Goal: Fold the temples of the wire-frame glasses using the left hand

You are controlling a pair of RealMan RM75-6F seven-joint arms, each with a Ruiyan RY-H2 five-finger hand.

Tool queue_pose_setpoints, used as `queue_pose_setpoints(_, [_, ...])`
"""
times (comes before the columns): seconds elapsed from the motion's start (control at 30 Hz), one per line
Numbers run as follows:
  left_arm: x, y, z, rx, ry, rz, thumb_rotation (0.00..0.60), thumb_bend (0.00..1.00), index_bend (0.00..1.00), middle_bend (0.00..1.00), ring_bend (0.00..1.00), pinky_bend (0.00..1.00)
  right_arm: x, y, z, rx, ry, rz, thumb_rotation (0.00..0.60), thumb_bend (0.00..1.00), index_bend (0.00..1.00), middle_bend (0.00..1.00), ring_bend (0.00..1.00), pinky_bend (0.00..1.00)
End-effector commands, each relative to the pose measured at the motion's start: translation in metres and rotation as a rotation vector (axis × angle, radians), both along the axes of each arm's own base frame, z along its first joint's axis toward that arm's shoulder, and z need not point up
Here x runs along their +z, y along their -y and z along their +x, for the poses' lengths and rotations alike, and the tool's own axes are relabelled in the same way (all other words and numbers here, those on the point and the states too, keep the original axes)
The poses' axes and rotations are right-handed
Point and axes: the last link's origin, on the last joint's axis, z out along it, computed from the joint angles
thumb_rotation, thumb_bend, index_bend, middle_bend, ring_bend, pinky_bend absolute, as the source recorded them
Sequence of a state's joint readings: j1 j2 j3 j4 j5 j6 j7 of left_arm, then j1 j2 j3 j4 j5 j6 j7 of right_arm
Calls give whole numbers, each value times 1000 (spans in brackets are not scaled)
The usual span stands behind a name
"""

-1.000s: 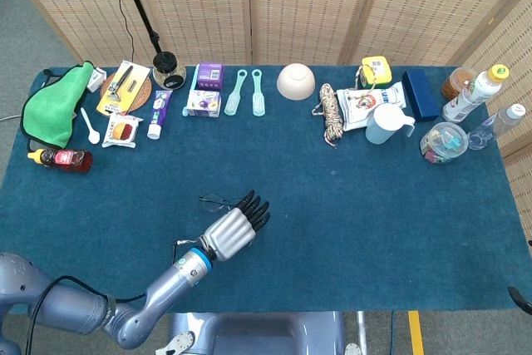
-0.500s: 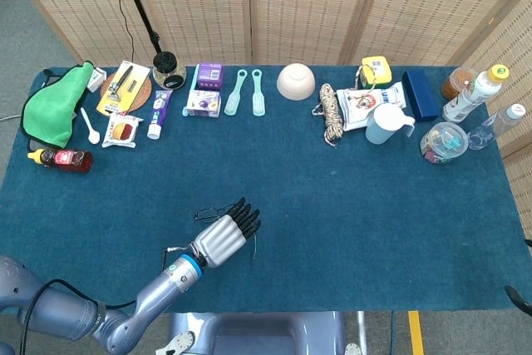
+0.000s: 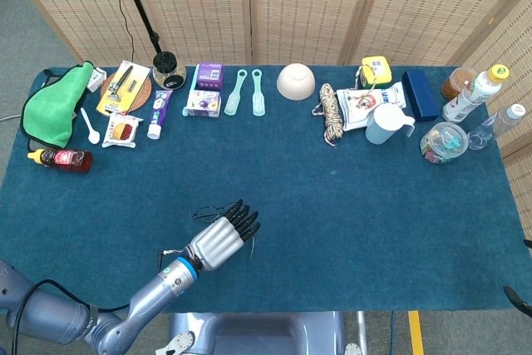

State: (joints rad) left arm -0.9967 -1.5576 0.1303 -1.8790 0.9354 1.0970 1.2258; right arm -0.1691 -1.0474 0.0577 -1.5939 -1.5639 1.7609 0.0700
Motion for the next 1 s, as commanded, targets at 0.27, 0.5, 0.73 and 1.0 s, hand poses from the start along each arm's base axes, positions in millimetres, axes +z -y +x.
queue_pose_setpoints(0.27, [-11,11,-9,2,-52,-34,417,644,66,0,0,0,1,-3,-1,-1,2,-5,600,0,248,118,151,223])
queue_pose_setpoints(0.5, [-5,15,-6,12,-13,-35,419,645,66,0,0,0,0,-3,-1,2,5,-4,600,0,248,118,151,223])
queue_pose_setpoints(0.73, [13,8,-8,68,60,-11,416,630,6,0,0,0,0,-2,0,5,7,-4,600,0,247,118,152,223])
queue_pose_setpoints(1.0, [40,-8,-35,202,97,31,380,432,0,0,0,0,-1,-1,-1,7,9,0,600,0,247,118,151,223])
